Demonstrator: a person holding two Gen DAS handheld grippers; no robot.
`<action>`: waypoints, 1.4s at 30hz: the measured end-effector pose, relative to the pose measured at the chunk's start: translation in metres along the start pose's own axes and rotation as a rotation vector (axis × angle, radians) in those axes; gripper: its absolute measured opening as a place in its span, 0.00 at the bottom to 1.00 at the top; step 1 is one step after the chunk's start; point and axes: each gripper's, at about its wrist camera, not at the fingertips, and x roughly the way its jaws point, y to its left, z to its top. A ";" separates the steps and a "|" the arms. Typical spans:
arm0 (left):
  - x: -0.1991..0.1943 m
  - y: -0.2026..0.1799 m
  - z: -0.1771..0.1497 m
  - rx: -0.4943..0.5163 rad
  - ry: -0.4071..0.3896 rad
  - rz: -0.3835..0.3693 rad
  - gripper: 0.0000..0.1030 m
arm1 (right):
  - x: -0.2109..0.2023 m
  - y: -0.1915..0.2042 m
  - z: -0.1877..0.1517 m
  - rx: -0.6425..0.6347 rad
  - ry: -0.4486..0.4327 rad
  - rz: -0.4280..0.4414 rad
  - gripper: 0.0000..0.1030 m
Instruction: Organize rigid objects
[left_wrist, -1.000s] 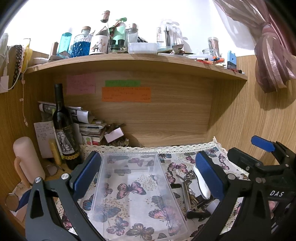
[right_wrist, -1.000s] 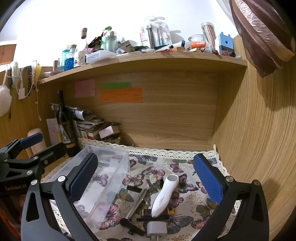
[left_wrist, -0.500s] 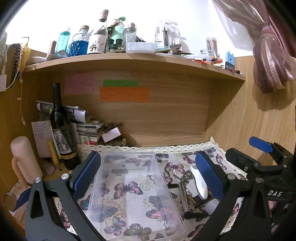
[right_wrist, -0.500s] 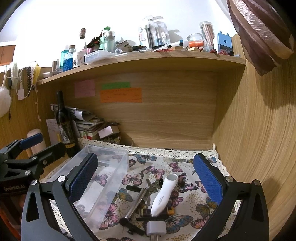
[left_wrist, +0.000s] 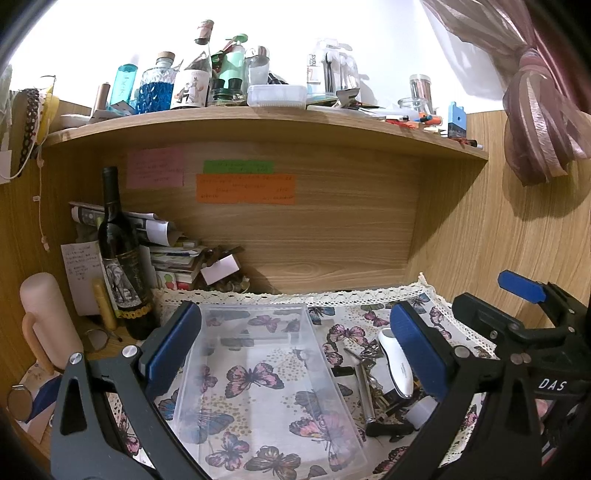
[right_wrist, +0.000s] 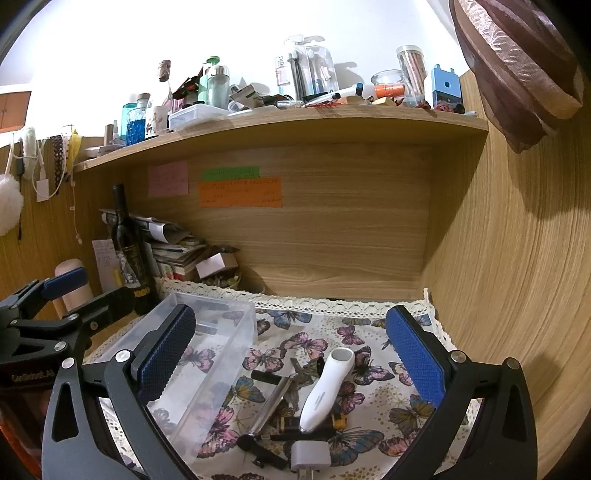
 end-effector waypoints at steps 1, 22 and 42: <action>0.000 0.000 0.000 0.000 0.000 0.000 1.00 | 0.000 0.000 0.000 -0.001 -0.001 -0.001 1.00; -0.002 0.002 0.002 -0.001 -0.009 -0.009 1.00 | 0.000 0.001 0.000 0.001 -0.003 -0.001 1.00; 0.044 0.083 -0.028 -0.033 0.267 0.129 0.62 | 0.050 -0.016 -0.016 0.034 0.185 -0.027 0.66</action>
